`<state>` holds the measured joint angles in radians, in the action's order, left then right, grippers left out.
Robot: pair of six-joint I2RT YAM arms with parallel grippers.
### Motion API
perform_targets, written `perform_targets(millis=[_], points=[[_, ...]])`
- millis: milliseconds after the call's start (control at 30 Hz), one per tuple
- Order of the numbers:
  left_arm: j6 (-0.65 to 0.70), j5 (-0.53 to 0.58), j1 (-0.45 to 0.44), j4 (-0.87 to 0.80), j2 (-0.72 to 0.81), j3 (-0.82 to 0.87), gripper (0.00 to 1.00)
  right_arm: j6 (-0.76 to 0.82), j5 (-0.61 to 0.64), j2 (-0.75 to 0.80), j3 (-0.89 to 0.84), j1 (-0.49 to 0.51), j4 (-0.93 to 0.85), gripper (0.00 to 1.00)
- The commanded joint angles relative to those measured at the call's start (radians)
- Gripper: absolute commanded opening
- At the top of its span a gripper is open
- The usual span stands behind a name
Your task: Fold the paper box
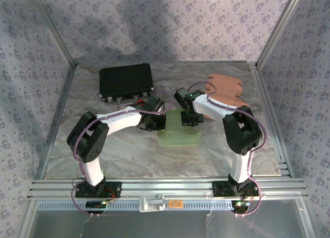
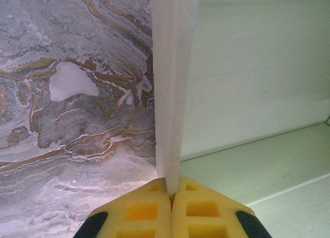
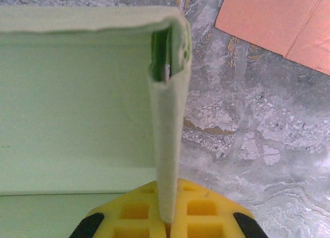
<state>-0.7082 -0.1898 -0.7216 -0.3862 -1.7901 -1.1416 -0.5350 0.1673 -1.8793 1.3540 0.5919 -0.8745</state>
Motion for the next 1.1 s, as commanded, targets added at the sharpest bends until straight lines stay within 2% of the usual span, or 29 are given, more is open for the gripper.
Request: perform_targets(millis=[0,133,233,300,400,500,900,1000,1067], points=[[0.0,0.012,-0.007,-0.046,-0.017,-0.019,0.0,-0.011,0.011,-0.02,0.022,0.01,-0.021,0.0],[-0.019,0.125,-0.04,-0.184,-0.043,-0.099,0.0,-0.014,0.015,-0.017,0.024,0.018,-0.019,0.0],[-0.035,0.257,-0.079,-0.335,-0.072,-0.183,0.0,-0.02,0.027,-0.008,0.023,0.027,-0.019,0.0],[-0.048,0.293,-0.094,-0.362,-0.083,-0.2,0.0,-0.023,0.034,0.0,0.021,0.034,-0.016,0.0],[-0.055,0.268,-0.091,-0.314,-0.082,-0.179,0.0,-0.026,0.037,0.005,0.019,0.04,-0.015,0.0],[-0.038,0.211,-0.08,-0.242,-0.087,-0.163,0.13,-0.027,0.032,0.008,0.014,0.042,-0.009,0.0],[-0.009,0.184,-0.067,-0.214,-0.142,-0.198,0.19,-0.028,0.028,0.01,0.005,0.044,-0.004,0.0],[-0.009,0.189,-0.065,-0.213,-0.149,-0.195,0.14,-0.029,0.028,0.012,0.004,0.044,-0.004,0.0],[-0.011,0.192,-0.066,-0.207,-0.147,-0.188,0.03,-0.029,0.028,0.013,0.002,0.046,-0.002,0.0]])
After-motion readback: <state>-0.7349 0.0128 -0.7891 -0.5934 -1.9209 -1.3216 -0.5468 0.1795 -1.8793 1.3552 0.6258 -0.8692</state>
